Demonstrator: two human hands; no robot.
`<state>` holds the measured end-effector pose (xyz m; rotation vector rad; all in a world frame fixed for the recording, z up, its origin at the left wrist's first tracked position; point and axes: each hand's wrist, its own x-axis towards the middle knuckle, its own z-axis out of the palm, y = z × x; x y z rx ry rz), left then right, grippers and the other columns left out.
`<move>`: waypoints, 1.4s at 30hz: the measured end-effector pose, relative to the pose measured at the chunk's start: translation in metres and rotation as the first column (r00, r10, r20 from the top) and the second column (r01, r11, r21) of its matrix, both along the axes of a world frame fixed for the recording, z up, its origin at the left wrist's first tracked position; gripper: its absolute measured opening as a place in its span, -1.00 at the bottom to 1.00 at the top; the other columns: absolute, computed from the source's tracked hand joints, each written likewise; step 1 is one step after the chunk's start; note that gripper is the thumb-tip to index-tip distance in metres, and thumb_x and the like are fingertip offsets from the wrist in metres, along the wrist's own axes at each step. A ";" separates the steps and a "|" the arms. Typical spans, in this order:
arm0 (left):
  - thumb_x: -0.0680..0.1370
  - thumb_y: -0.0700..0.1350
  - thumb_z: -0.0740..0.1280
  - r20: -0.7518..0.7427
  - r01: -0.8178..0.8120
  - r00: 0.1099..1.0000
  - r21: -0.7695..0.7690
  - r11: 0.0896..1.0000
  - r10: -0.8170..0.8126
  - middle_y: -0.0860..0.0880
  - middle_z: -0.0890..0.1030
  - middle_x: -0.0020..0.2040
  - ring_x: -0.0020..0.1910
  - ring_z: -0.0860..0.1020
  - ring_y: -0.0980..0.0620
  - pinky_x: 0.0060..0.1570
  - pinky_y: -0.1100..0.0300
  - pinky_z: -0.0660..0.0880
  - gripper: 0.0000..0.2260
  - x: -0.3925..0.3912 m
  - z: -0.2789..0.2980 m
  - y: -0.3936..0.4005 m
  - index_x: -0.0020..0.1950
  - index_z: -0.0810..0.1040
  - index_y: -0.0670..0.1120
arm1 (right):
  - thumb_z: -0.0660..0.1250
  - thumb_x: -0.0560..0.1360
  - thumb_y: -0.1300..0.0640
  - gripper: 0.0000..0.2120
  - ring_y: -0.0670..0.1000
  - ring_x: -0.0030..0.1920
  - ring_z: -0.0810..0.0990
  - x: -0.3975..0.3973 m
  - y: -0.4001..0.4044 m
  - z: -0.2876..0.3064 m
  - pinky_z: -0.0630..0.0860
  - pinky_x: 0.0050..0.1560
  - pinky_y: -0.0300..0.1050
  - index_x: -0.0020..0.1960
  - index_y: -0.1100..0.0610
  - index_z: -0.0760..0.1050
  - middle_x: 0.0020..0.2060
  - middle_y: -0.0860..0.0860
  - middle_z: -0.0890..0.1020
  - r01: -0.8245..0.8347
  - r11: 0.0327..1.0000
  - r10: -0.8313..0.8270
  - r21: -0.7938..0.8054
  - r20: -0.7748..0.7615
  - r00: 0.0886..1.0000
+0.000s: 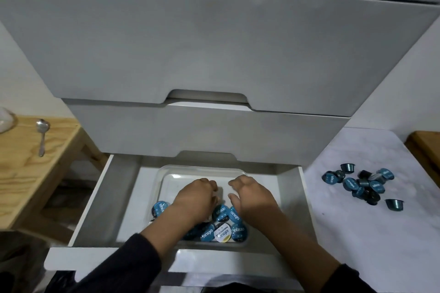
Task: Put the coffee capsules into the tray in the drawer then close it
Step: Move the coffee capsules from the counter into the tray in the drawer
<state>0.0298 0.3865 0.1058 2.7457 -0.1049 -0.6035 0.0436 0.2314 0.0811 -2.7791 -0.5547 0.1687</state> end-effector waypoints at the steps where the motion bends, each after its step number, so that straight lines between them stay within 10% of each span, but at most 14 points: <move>1: 0.58 -0.05 0.18 0.052 -0.035 0.998 0.012 0.999 0.034 -0.09 0.47 0.28 0.22 0.47 -0.08 0.15 0.11 0.45 -0.68 -0.005 0.003 -0.003 0.33 0.39 -0.07 | 0.16 0.50 0.04 -0.69 0.05 0.10 0.56 -0.004 0.002 0.000 0.53 0.04 -0.16 0.16 0.12 0.50 0.09 0.05 0.57 0.013 1.000 -0.014 0.011 0.137 0.991; 4: 0.61 -0.04 0.11 0.165 -0.143 0.977 0.024 0.989 0.137 -0.09 0.45 0.30 0.27 0.42 -0.05 0.15 0.12 0.44 -0.66 -0.019 0.008 -0.013 0.36 0.32 -0.09 | 0.15 0.42 0.01 -0.71 0.02 -0.17 0.64 -0.017 0.004 0.001 0.58 -0.24 -0.25 -0.08 0.13 0.58 -0.19 0.03 0.64 0.004 0.997 -0.033 0.081 0.366 0.930; 13: 0.56 -0.04 0.22 0.346 -0.261 0.893 -0.126 0.957 0.289 -0.04 0.20 0.47 0.45 0.18 0.03 0.35 0.17 0.28 -0.47 -0.046 0.029 -0.060 0.48 0.10 -0.03 | 0.27 0.49 0.13 -0.72 0.14 0.05 0.64 -0.034 -0.028 0.015 0.60 0.04 -0.01 0.07 0.31 0.58 -0.02 0.20 0.68 -0.011 0.979 -0.096 0.204 0.506 0.857; 19: 0.56 -0.06 0.20 0.503 -0.162 0.817 -0.268 0.950 0.281 -0.11 0.52 0.23 0.26 0.46 -0.09 0.17 0.08 0.44 -0.68 -0.042 0.034 -0.129 0.30 0.43 -0.08 | 0.24 0.49 0.16 -0.73 0.13 0.01 0.63 -0.028 -0.107 0.037 0.59 0.04 -0.10 0.06 0.32 0.57 -0.04 0.20 0.67 0.035 0.958 -0.191 0.283 0.545 0.816; 26: 0.59 0.00 0.12 0.454 -0.076 0.854 -0.373 0.925 0.254 0.00 0.50 0.27 0.26 0.45 0.03 0.23 0.24 0.36 -0.68 -0.028 0.028 -0.260 0.33 0.41 0.01 | 0.22 0.50 0.29 -0.76 0.21 -0.12 0.63 -0.007 -0.245 0.021 0.61 -0.12 -0.02 -0.27 0.32 0.57 -0.15 0.23 0.67 0.093 0.994 -0.043 -0.050 0.611 0.790; 33: 0.58 -0.09 0.19 0.255 -0.135 0.931 -0.423 0.896 0.261 -0.08 0.54 0.21 0.18 0.49 -0.01 0.14 0.24 0.37 -0.70 0.003 -0.021 -0.358 0.29 0.46 -0.09 | 0.28 0.39 0.26 -0.82 0.17 -0.17 0.61 0.009 -0.364 -0.012 0.60 -0.22 -0.05 -0.03 0.25 0.54 -0.15 0.16 0.62 0.363 0.914 -0.398 0.183 0.223 0.890; 42: 0.50 -0.17 0.25 0.112 -0.291 0.917 -0.471 0.833 0.383 -0.09 0.54 0.12 0.07 0.53 -0.07 0.02 0.21 0.41 -0.73 0.044 -0.077 -0.414 0.20 0.49 -0.06 | 0.25 0.53 0.16 -0.71 0.06 0.02 0.56 0.028 -0.426 -0.056 0.48 0.03 -0.16 0.23 0.19 0.45 0.13 0.11 0.54 0.472 0.878 -0.469 0.078 -0.058 0.881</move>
